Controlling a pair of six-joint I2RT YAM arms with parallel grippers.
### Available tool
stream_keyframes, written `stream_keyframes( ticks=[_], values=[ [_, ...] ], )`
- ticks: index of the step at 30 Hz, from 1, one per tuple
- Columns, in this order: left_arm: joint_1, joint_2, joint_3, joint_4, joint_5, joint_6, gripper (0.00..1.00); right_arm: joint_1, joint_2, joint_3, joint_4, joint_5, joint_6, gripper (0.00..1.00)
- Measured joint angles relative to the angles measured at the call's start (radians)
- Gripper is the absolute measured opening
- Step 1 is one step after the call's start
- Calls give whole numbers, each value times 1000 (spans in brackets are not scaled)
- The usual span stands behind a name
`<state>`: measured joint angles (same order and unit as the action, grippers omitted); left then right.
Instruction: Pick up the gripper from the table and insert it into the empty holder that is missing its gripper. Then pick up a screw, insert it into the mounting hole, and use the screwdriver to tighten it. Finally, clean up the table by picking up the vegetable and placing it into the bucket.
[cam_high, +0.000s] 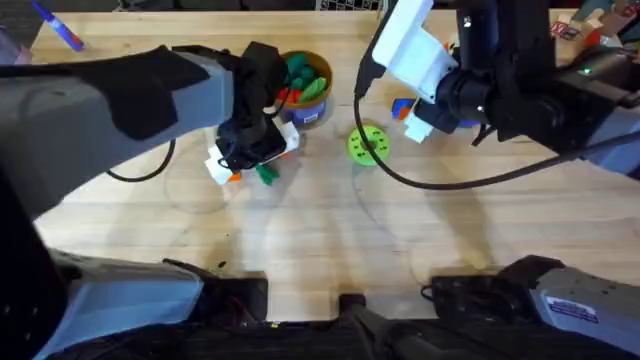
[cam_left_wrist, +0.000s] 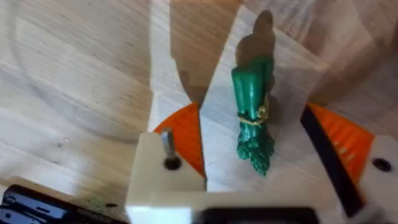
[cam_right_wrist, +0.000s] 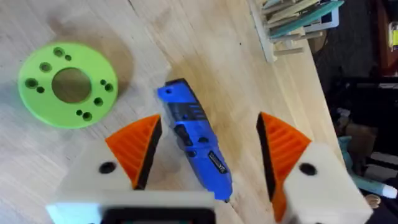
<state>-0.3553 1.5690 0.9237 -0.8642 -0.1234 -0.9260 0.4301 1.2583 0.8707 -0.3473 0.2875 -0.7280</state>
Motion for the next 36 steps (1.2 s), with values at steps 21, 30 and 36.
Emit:
stream_keyframes(
  ticks=[21,30,36],
  values=[
    [0,-192,265,-103,86,-26,14,0,0,0,-1,3,0,906],
    [-2,-128,272,282,179,215,12,0,0,0,-1,3,0,906],
    [-2,1,272,365,187,295,338,0,0,0,-1,3,0,905]
  ],
)
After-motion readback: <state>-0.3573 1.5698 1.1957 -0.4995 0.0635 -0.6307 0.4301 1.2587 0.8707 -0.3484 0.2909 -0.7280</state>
